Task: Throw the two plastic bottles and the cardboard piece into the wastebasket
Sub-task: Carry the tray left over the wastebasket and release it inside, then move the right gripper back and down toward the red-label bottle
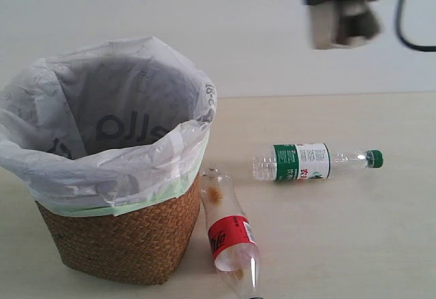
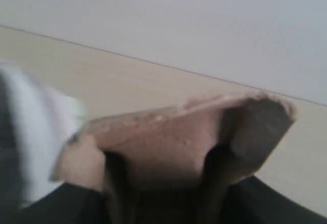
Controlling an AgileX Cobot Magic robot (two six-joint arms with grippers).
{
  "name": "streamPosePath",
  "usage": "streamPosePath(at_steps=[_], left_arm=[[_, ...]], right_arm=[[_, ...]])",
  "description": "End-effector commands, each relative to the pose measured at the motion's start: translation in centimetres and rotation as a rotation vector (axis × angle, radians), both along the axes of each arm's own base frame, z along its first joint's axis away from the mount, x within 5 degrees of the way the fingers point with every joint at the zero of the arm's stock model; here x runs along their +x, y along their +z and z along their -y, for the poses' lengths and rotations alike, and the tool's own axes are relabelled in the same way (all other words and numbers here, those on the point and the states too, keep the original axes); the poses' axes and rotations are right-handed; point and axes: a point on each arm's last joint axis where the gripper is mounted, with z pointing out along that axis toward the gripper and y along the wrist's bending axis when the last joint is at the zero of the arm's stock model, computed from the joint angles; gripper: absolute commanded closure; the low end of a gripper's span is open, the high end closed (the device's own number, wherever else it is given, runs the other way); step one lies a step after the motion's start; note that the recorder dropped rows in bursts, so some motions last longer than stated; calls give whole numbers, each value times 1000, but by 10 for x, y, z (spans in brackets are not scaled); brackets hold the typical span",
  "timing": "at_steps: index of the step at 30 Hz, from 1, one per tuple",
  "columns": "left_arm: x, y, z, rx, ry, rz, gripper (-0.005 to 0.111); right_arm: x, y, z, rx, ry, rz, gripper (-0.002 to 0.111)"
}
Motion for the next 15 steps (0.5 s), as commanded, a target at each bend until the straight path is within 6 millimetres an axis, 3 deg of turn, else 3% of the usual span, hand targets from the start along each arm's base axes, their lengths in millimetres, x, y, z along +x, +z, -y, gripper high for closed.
streamPosePath(at_steps=[1, 3, 6, 7, 11, 15], left_arm=[[0, 2, 0, -10, -5, 15, -1], [0, 2, 0, -10, -5, 15, -1], [0, 2, 0, -10, -5, 15, -1], [0, 2, 0, -10, -5, 15, -1], [0, 2, 0, -10, -5, 15, -1], [0, 2, 0, -10, -5, 15, -1]], right_arm=[[-20, 37, -80, 320, 341, 160, 103], [-24, 55, -97, 410, 417, 176, 85], [-21, 82, -102, 517, 433, 165, 36], [-21, 91, -99, 547, 408, 172, 27], [-16, 96, -90, 499, 327, 163, 42], [-5, 80, -78, 419, 250, 52, 35]])
